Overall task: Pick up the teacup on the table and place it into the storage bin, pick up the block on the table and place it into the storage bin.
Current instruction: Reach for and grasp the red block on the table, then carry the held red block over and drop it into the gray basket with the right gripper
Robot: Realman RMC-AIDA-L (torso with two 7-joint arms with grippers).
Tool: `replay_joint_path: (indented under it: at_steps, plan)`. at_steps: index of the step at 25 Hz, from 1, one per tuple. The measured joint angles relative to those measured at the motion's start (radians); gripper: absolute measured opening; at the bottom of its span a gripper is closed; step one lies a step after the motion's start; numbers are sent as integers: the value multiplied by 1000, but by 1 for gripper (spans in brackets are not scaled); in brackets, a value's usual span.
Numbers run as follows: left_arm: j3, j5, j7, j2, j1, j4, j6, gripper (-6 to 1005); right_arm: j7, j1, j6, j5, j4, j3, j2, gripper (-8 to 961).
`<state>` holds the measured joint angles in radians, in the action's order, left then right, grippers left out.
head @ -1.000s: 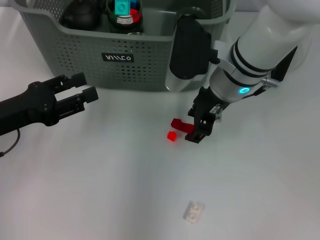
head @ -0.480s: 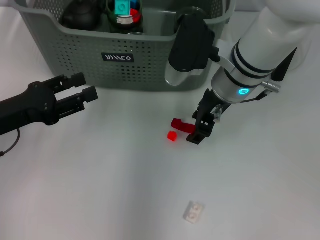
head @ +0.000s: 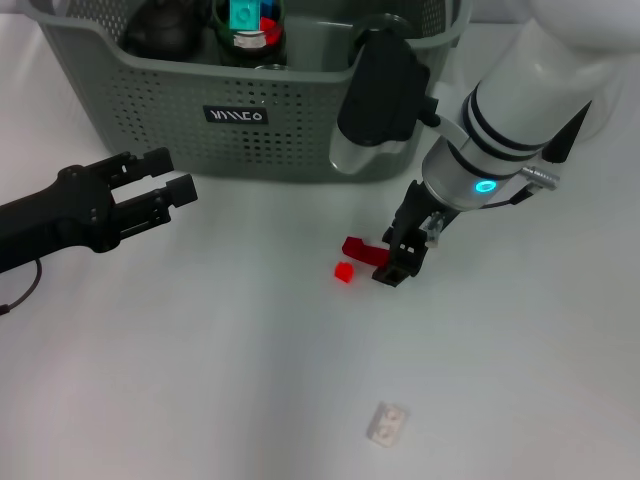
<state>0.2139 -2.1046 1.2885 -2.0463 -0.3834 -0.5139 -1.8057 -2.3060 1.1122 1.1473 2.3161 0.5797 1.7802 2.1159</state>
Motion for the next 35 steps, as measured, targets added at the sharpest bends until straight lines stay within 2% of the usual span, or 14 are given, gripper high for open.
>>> replay_joint_path:
  at_steps: [4,14,18,21,25,28,30,32,35]
  plan:
    - [2,3,-1,0,0,0,4,642,-2,-1,-8,-1,0,19,2,540]
    - [0,4,-2,0,0,2,5,643,-12,-2,-19,-2,0,20,-1,201]
    - [0,6,-2,0,0,2,5,643,-9,-11,-6,-5,19,10,-4,201]
    - [0,6,-1,0,2,2,2,643,5,-42,54,-11,77,-26,-15,201]
    - [-1,6,-1,1,5,2,2,643,90,-144,229,-1,246,-164,-32,202]
    - [-2,6,-1,2,5,2,4,643,179,-241,405,-4,402,-332,-37,202]
    - [-2,7,-1,4,1,2,5,643,247,-297,531,-14,496,-467,-33,202]
    - [-2,6,1,4,-3,2,6,642,305,-323,650,-38,545,-595,-32,202]
    - [-2,6,3,5,-7,2,6,642,386,-337,801,-140,567,-791,-48,202]
